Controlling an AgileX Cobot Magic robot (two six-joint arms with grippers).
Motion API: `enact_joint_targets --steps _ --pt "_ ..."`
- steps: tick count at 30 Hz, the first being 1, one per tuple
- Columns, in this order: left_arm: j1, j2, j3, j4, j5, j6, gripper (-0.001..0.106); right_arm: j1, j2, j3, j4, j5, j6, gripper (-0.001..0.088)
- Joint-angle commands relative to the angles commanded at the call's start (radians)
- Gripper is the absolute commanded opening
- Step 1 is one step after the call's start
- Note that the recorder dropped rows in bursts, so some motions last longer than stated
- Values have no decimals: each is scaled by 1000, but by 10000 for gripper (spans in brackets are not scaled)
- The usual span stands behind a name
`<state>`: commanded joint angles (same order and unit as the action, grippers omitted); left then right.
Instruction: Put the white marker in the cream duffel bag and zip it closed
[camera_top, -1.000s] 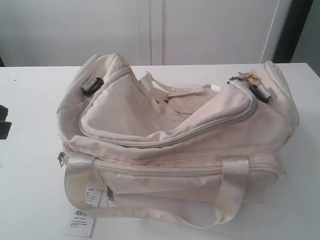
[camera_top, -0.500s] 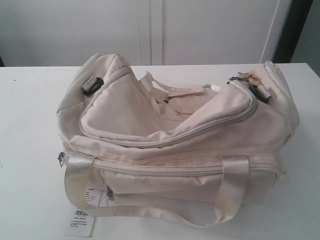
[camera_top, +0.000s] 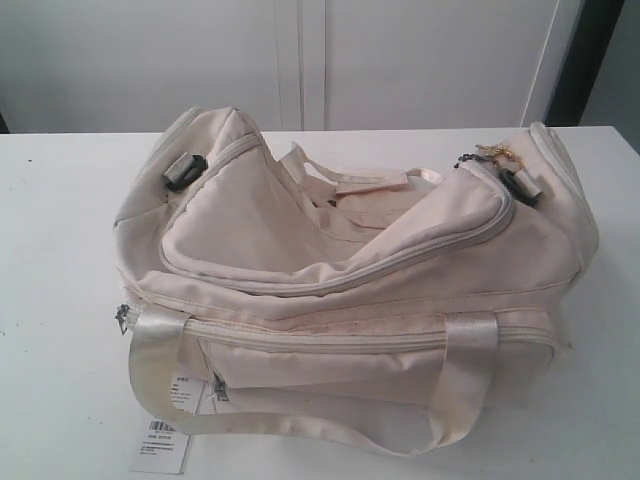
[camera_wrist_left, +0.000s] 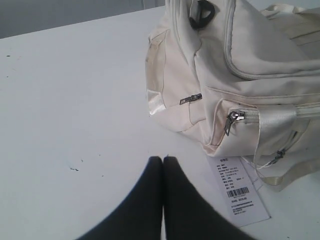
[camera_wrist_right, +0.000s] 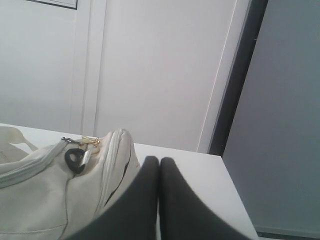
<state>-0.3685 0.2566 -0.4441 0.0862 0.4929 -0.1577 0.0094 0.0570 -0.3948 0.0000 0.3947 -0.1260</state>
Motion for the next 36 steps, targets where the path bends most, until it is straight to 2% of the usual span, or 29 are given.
enact_joint_targets --steps 11,16,23,27,30,36 --pt "0 0 2 -10 1 5 0 0 0 0 0 0 0 0" --pt "0 -76 27 -17 -9 61 0 0 0 0 0 0 0 0" --pt "95 -196 124 -48 -22 74 0 0 0 0 0 0 11 0" --pt "146 -249 183 -94 -62 151 0 0 0 0 0 0 11 0" --pt "168 -257 224 -123 -85 192 0 0 0 0 0 0 11 0" --pt "174 -257 292 -124 -96 190 0 0 0 0 0 0 11 0"
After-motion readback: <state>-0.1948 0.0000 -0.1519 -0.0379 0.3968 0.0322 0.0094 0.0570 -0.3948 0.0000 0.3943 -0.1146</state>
